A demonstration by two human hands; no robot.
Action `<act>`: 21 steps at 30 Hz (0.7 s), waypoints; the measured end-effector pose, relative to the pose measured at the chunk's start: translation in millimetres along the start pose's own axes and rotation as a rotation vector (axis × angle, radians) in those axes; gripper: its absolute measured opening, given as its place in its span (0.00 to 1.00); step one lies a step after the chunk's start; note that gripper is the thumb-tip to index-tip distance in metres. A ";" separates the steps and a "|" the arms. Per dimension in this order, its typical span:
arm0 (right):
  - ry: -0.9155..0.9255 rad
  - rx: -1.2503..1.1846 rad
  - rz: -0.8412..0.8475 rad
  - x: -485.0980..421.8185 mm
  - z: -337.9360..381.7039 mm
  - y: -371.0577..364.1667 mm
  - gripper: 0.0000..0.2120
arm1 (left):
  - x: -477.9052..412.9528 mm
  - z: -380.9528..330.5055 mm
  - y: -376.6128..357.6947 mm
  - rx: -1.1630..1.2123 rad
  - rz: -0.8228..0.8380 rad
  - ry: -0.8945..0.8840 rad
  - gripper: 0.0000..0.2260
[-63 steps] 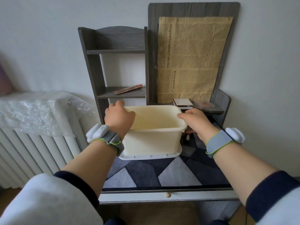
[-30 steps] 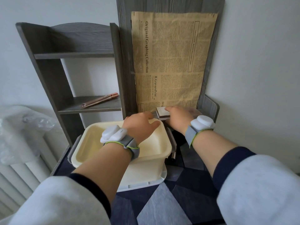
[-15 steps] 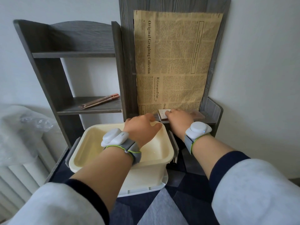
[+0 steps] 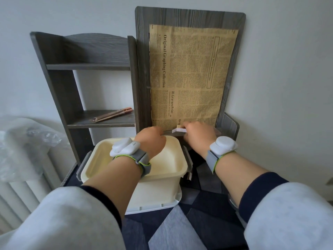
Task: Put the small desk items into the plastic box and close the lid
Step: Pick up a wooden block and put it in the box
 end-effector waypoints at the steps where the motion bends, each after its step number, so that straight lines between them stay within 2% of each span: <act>1: -0.015 -0.021 -0.026 -0.1 1.4 6.6 0.09 | 1.1 0.9 2.1 -0.023 0.019 -0.002 0.14; 8: -0.004 -0.076 -0.183 5.1 23.1 50.1 0.07 | 18.9 33.2 36.6 -0.195 -0.011 0.048 0.18; 12: 0.044 -0.112 -0.223 15.0 44.1 66.9 0.09 | 36.5 64.1 61.7 -0.310 -0.038 0.169 0.20; 17: 0.087 -0.187 -0.228 25.1 70.5 77.3 0.10 | 61.6 93.3 73.3 -0.421 -0.034 0.334 0.19; 21: 0.131 -0.236 -0.196 29.3 90.1 79.6 0.11 | 71.4 99.0 65.6 -0.423 0.007 0.329 0.20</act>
Point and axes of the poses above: each hand's wrist, its own x-axis away from the middle knuckle, its own y-axis out of the back of the hand, z = x × y, the point moved 8 cm from there along -x, towards the middle knuckle, and after that the axes turned 8 degrees about -z, right-handed, at the moved point
